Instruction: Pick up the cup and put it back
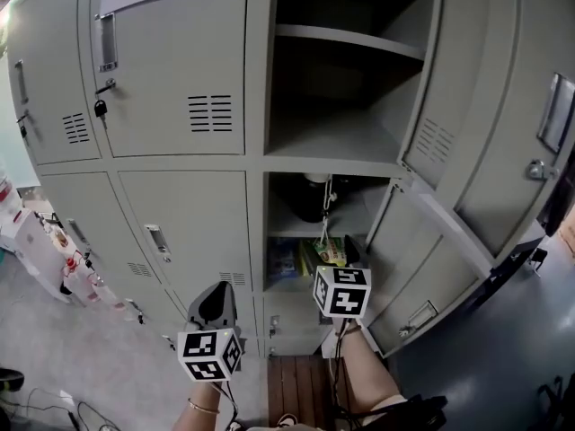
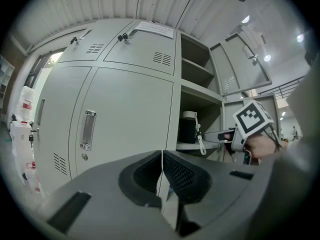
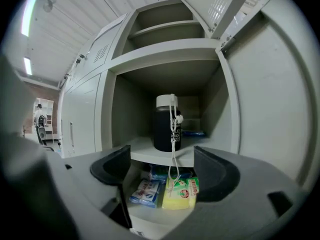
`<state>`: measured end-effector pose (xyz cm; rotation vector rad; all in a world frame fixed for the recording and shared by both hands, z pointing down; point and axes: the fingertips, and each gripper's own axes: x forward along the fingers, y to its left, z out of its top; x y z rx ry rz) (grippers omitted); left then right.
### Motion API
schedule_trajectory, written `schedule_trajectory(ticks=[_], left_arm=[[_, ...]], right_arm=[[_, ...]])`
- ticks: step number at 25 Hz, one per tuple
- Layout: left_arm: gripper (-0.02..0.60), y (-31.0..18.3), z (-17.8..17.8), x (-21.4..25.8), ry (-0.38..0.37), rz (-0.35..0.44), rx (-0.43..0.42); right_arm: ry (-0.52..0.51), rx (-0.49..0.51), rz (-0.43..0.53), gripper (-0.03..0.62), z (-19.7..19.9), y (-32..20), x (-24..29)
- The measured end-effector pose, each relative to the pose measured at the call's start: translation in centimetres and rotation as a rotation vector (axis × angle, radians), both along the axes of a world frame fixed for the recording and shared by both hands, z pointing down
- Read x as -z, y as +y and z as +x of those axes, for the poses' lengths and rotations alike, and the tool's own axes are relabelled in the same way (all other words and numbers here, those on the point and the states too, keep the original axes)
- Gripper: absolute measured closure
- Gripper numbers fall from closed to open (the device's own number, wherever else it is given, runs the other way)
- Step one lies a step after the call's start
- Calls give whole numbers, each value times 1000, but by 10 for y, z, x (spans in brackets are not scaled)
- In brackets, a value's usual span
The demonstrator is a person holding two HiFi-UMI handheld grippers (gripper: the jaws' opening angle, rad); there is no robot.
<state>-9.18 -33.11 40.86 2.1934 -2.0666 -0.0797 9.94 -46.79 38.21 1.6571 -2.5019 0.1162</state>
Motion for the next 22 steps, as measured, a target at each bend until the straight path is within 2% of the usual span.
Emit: schedule_trajectory(ticks=[22], left_arm=[[569, -22, -20, -2, 37, 6, 60]], right_arm=[[20, 15, -7, 184, -23, -86, 26]])
